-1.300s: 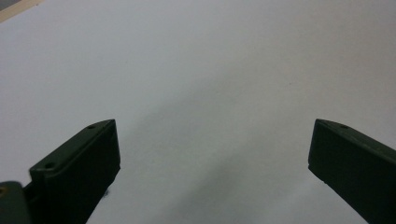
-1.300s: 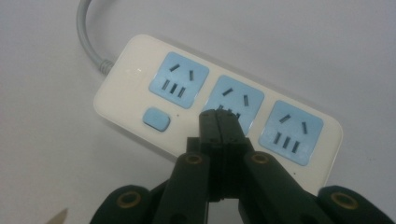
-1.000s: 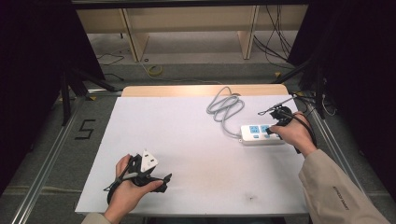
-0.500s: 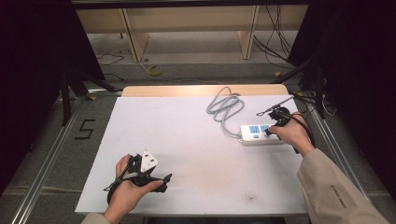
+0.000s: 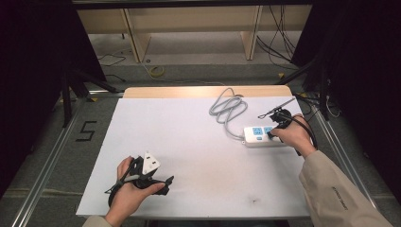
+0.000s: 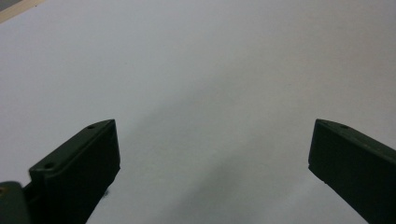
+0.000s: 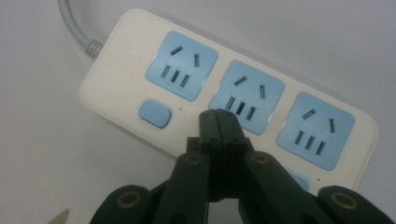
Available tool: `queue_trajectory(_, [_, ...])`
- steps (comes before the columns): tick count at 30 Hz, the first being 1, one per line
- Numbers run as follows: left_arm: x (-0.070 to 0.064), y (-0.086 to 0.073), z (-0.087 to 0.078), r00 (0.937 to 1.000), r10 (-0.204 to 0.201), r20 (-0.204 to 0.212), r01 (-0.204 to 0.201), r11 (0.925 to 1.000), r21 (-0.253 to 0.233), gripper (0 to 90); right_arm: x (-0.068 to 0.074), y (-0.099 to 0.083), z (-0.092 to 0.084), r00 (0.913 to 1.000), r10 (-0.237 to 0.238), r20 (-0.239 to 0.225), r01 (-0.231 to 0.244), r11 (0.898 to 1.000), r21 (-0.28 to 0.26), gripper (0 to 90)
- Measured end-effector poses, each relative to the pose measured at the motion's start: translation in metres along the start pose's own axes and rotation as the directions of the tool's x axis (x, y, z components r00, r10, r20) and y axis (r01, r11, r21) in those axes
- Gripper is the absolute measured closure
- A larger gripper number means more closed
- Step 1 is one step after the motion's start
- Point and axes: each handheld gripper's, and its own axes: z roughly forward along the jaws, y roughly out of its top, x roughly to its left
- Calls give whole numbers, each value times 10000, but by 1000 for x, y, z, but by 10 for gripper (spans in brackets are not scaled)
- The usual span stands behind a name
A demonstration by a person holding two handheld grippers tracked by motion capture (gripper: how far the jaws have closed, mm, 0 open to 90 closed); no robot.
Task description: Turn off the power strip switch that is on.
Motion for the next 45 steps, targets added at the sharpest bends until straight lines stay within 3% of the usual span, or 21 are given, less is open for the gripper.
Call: queue_trajectory(45, [1, 0, 0, 10000, 42, -27, -42, 10000, 54, 16, -2, 5, 2, 10000, -30, 84, 26, 9988, 491, 900])
